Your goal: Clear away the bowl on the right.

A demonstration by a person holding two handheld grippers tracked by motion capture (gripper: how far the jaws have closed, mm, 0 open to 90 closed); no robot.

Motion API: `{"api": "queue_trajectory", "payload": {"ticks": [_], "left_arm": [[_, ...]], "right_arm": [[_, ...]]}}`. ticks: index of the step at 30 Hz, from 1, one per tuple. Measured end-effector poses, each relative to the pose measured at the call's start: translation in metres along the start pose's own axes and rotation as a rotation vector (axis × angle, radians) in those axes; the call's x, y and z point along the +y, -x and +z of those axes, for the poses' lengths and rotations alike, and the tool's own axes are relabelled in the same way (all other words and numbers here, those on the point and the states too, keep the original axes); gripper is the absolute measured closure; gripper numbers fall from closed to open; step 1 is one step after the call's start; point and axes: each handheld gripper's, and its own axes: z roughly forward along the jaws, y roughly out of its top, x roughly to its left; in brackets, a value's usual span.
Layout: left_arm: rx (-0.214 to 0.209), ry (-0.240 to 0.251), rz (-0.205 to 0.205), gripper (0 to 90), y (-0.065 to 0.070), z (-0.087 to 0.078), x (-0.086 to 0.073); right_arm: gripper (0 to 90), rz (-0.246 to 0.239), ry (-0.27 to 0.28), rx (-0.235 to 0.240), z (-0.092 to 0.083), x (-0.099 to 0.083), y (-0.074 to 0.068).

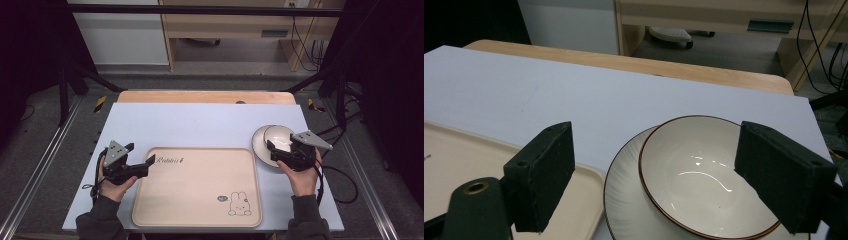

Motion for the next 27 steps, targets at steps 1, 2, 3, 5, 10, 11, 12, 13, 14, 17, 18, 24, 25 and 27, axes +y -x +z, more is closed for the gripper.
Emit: {"api": "queue_trajectory", "payload": {"ticks": [1,2,3,5,10,11,12,13,14,17,18,24,25,27], "left_arm": [[0.000,0.000,0.000,13.5,0.000,0.000,0.000],[0.000,0.000,0.000,13.5,0.000,0.000,0.000],[0.001,0.000,0.000,13.6,0.000,0.000,0.000],[0.001,-0.001,0.000,13.6,0.000,0.000,0.000],[0.002,-0.002,0.000,13.6,0.000,0.000,0.000],[0.002,-0.002,0.000,13.6,0.000,0.000,0.000],[0.002,-0.002,0.000,13.6,0.000,0.000,0.000],[0.003,-0.002,0.000,13.6,0.000,0.000,0.000],[0.003,-0.002,0.000,13.6,0.000,0.000,0.000],[0.003,-0.001,-0.001,13.6,0.000,0.000,0.000],[0.003,-0.002,0.000,13.6,0.000,0.000,0.000],[0.003,-0.003,-0.001,13.6,-0.001,0.000,0.000],[0.002,-0.002,-0.002,13.6,-0.001,0.000,0.000],[0.003,-0.003,0.000,13.6,-0.001,0.001,0.000]], "right_arm": [[16.2,0.002,-0.004,-0.007,0.001,0.000,0.001],[16.2,0.002,-0.004,-0.007,0.001,0.000,0.001],[16.2,0.004,-0.010,-0.010,0.002,0.000,0.003],[16.4,0.014,-0.016,-0.016,0.003,0.000,0.005],[16.8,0.019,-0.021,-0.030,0.006,-0.001,0.010],[17.0,0.020,-0.024,-0.039,0.007,-0.001,0.013],[17.0,0.020,-0.024,-0.039,0.007,-0.001,0.013],[17.3,0.033,-0.027,-0.046,0.008,-0.001,0.015],[17.5,0.032,-0.025,-0.053,0.009,-0.001,0.017],[17.4,0.037,-0.039,-0.063,0.012,-0.001,0.021],[17.5,0.036,-0.039,-0.068,0.012,-0.002,0.022],[17.7,0.055,-0.057,-0.085,0.016,-0.004,0.028],[17.8,0.054,-0.059,-0.089,0.016,-0.004,0.029],[17.9,0.060,-0.064,-0.099,0.017,-0.005,0.031]]}}
